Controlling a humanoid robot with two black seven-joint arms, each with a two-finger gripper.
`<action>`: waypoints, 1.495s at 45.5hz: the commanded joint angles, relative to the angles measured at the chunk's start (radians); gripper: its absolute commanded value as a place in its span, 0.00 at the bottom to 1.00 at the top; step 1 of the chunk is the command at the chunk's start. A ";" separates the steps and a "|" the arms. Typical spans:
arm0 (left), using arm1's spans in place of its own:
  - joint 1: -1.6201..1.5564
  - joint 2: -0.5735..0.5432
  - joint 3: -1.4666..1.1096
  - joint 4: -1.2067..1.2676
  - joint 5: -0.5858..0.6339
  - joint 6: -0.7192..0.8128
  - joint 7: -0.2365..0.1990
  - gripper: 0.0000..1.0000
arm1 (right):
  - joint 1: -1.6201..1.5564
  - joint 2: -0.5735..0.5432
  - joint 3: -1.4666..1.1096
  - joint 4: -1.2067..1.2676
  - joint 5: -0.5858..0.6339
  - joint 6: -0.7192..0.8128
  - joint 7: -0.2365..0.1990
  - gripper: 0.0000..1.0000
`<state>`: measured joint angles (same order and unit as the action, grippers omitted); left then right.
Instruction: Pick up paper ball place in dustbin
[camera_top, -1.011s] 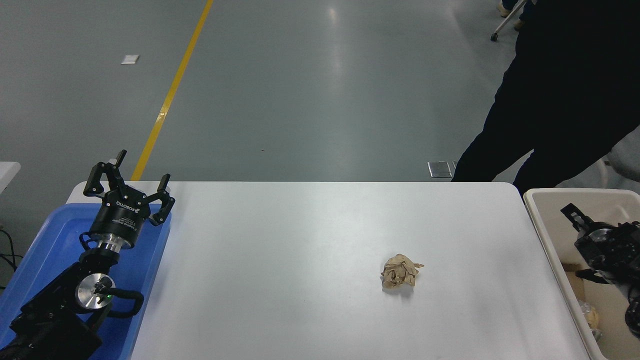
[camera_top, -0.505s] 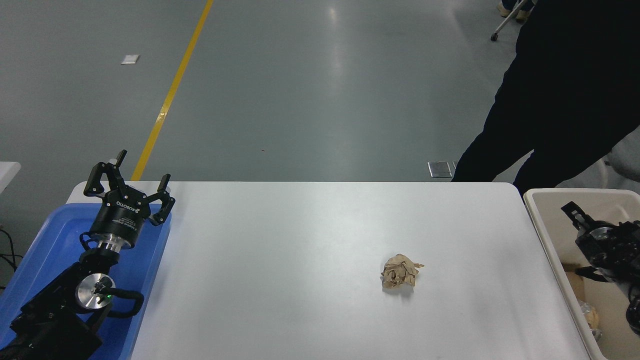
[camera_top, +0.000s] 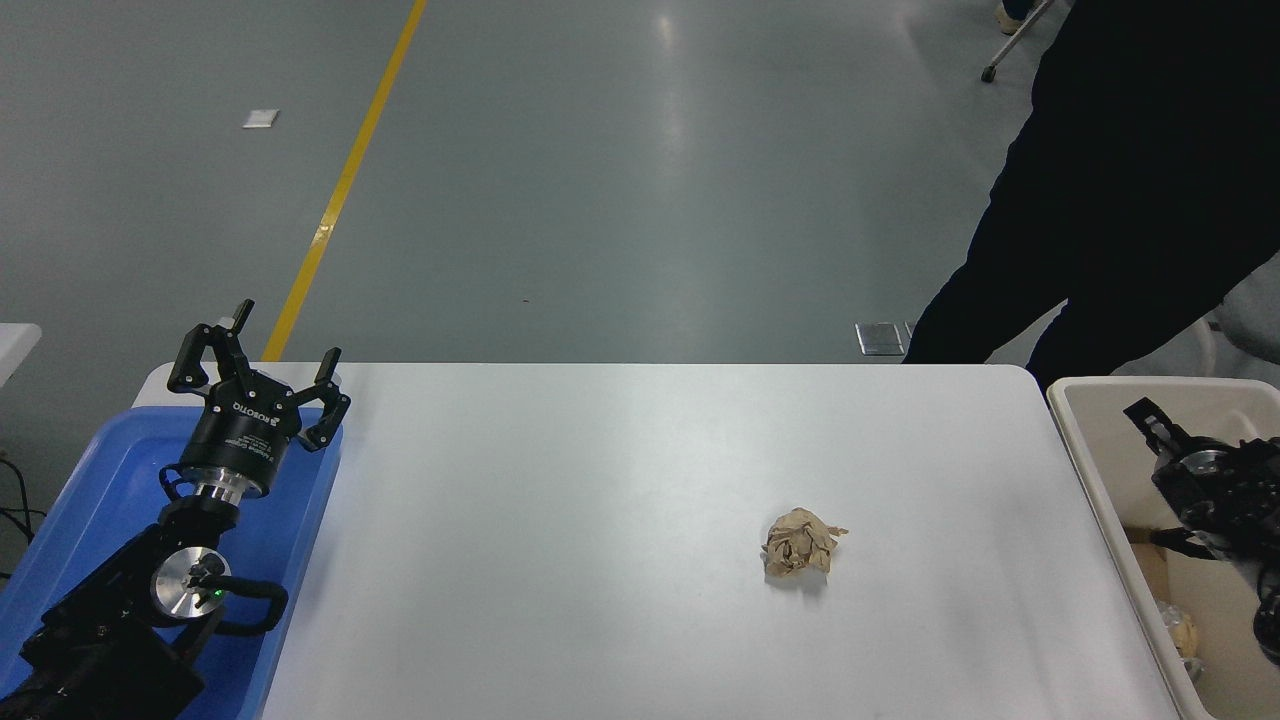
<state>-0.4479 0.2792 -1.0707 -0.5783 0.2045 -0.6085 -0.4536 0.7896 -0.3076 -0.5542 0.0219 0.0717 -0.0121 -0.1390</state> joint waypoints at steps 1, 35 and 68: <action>0.000 0.000 0.000 0.000 -0.001 -0.001 -0.001 0.98 | 0.040 -0.010 0.000 0.006 -0.001 0.004 -0.001 1.00; 0.000 0.000 0.000 0.000 -0.001 -0.001 0.001 0.98 | 0.704 -0.278 -0.322 0.944 -0.004 0.014 0.001 1.00; 0.000 0.000 0.000 0.000 -0.001 -0.001 0.001 0.98 | 1.275 -0.217 -0.512 1.500 0.000 0.231 -0.004 1.00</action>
<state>-0.4479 0.2792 -1.0707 -0.5782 0.2040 -0.6087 -0.4524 1.8579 -0.5537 -0.9735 1.3801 0.0701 0.1428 -0.1408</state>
